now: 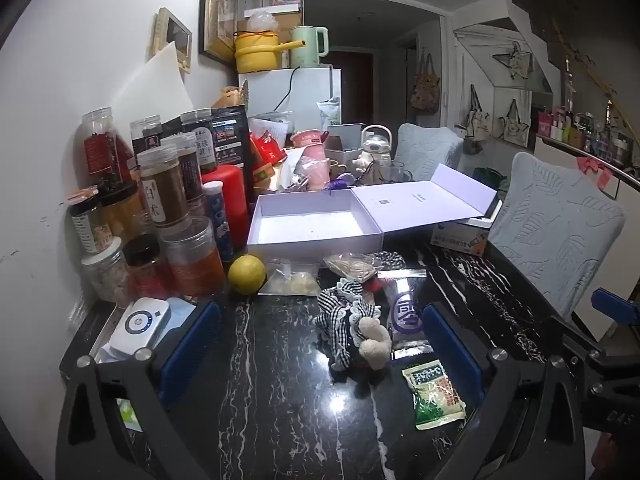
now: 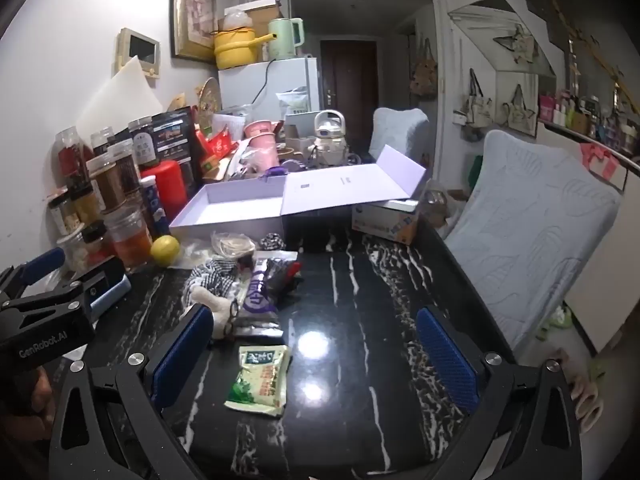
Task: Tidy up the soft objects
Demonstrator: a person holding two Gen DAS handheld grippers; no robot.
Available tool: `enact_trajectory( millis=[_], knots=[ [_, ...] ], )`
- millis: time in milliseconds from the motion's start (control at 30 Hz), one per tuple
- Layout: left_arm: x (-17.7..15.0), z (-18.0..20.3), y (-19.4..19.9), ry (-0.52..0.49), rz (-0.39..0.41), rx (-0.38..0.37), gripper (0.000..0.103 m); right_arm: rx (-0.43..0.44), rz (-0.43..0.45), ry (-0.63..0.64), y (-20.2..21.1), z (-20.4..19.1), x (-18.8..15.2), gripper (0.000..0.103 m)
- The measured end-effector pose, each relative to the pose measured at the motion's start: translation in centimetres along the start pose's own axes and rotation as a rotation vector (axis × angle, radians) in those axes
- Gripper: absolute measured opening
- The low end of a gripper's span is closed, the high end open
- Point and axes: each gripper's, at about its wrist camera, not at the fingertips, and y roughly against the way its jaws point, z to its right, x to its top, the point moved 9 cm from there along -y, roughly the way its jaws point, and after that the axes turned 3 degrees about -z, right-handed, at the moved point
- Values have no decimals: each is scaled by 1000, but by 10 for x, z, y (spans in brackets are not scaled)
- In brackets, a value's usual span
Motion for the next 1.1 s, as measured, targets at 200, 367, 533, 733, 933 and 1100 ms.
enact_trajectory(
  millis=[200, 367, 533, 733, 933, 1100],
  knots=[
    [2, 3, 3, -9, 14, 29, 103, 4, 3, 3, 1, -1, 2, 103],
    [-3, 6, 10, 2, 20, -6, 103, 5, 12, 5, 2, -2, 0, 103],
    [0, -1, 8, 7, 6, -19, 103, 4, 13, 5, 3, -2, 0, 103],
    [1, -2, 11, 1, 10, -22, 103, 9, 12, 3, 1, -3, 1, 103],
    [3, -4, 15, 6, 25, -19, 103, 15, 19, 6, 7, -4, -1, 103],
    [3, -5, 17, 1, 33, -10, 103, 16, 22, 3, 8, -3, -2, 103]
  ],
)
